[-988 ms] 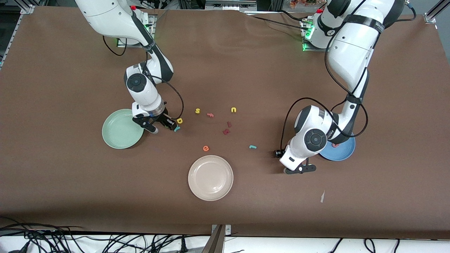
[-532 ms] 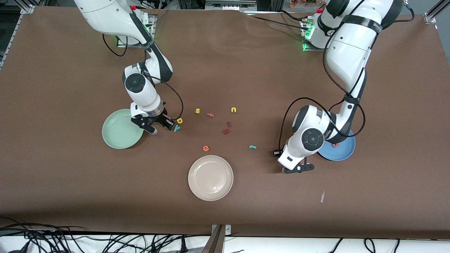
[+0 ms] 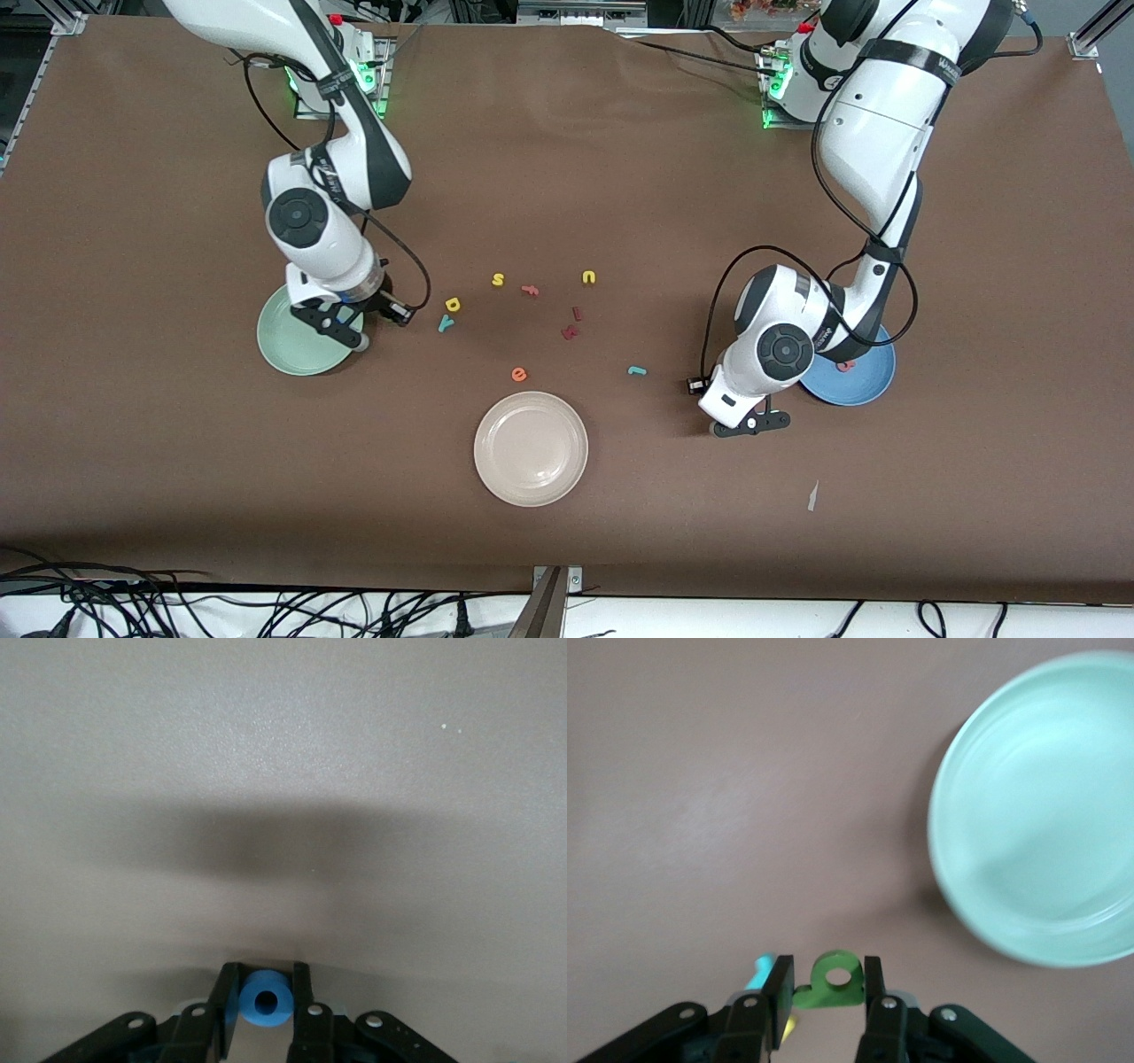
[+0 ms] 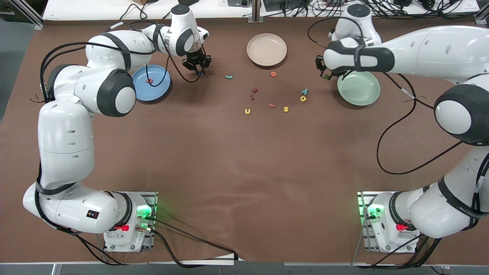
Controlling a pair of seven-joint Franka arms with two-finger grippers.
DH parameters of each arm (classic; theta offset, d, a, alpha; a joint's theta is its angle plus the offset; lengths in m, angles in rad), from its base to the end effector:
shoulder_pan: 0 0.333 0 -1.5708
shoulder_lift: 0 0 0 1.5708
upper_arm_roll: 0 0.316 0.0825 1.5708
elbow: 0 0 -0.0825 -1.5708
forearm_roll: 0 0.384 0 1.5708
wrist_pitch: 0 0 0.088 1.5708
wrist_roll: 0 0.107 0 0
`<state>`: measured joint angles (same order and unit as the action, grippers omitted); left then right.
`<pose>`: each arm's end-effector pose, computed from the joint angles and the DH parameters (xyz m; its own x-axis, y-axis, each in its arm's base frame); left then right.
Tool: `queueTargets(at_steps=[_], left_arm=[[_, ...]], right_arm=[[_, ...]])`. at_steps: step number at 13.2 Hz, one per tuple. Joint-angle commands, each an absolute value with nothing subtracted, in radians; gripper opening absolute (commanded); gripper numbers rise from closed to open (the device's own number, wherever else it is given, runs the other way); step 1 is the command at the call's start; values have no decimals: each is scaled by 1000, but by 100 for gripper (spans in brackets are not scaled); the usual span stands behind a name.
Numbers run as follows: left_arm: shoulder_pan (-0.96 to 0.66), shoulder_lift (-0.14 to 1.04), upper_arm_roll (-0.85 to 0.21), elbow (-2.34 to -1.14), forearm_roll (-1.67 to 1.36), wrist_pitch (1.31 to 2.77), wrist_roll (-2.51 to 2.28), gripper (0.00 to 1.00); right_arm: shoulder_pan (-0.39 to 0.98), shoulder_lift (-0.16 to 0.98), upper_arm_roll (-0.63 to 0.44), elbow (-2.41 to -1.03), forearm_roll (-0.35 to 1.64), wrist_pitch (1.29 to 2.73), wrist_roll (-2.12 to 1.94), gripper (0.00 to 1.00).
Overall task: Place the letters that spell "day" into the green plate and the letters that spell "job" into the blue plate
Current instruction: 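Drop the green d on the green plate, the blue o on the blue plate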
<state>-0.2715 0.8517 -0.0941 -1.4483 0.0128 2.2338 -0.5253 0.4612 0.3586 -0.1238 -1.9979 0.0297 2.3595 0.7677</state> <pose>0.6716 -0.2442 0.1741 0.9802 0.1787 -0.0854 0.1811 -0.9832 0.0212 0.5713 0.2035 0.2815 0.9032 -0.4288 0.0199 -0.4291 -0.9032 0.0117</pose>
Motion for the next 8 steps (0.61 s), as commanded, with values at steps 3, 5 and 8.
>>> queueTargets(at_steps=[3,5,8], left_arm=[[-239,830,-87,-1424,-12,2166,-505,8],[-186,799,-92,-1410,-18,2082,-383,8],[-100,750,-87,-1413,-48,1975,-140,8]], right_arm=[[459,330,-262,-1994,37,2292,461,23],[459,330,-290,-2005,37,2296,402,27],[459,331,-298,-2005,44,2295,393,65]])
